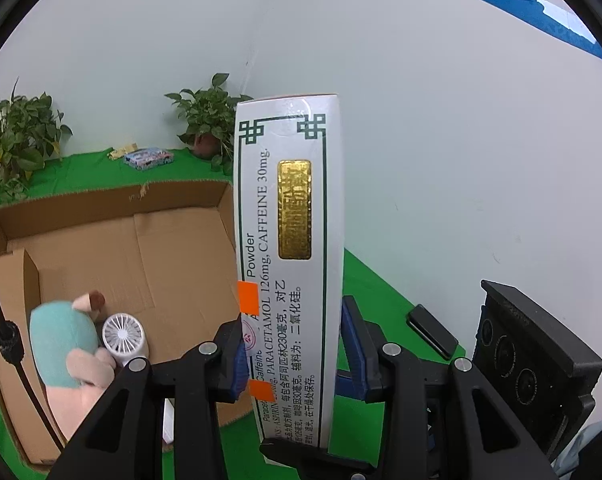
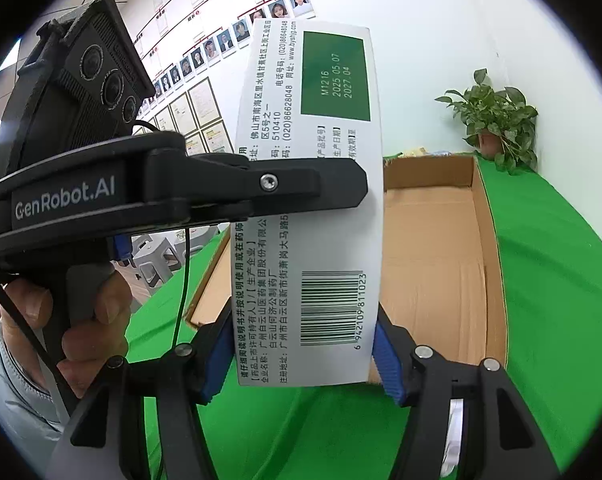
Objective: Organize objects
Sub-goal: 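Lift the product box upright and carry it over the tray box, then lower the product box into the tray box beside the fan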
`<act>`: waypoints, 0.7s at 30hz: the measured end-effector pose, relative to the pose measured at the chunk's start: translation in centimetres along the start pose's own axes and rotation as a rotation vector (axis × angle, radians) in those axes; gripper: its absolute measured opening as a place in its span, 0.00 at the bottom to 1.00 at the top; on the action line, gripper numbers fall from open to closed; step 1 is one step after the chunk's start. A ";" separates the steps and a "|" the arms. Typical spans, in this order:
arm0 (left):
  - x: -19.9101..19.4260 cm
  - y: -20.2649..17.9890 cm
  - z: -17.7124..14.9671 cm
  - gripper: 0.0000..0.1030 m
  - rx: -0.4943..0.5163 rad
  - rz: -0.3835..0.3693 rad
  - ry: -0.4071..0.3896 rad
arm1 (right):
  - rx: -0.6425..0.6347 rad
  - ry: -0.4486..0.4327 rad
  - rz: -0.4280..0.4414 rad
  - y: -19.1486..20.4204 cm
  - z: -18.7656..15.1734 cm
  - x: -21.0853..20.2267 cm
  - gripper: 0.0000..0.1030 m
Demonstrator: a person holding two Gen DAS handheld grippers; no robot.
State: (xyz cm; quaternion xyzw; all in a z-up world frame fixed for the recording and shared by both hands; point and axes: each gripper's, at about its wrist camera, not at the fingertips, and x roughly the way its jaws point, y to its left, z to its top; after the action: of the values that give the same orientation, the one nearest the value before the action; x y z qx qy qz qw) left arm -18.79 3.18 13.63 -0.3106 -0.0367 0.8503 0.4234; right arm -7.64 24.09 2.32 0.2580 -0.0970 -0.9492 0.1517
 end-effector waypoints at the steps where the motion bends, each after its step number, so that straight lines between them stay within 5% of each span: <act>1: -0.1 0.0 0.5 0.36 0.003 0.001 -0.006 | -0.005 -0.004 0.000 0.0 0.5 0.0 0.58; 12: 4.3 3.4 5.7 0.36 -0.044 0.034 0.045 | 0.066 0.050 0.057 -3.8 5.7 4.1 0.58; 21: 13.9 10.2 -1.6 0.36 -0.212 0.040 0.248 | 0.222 0.245 0.090 -7.7 -0.4 10.4 0.58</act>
State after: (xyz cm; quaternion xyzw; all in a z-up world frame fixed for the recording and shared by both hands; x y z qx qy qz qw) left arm -31.22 6.65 2.15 -0.4567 -0.0676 0.8050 0.3726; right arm -17.76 27.74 -4.81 0.3822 -0.1937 -0.8864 0.1752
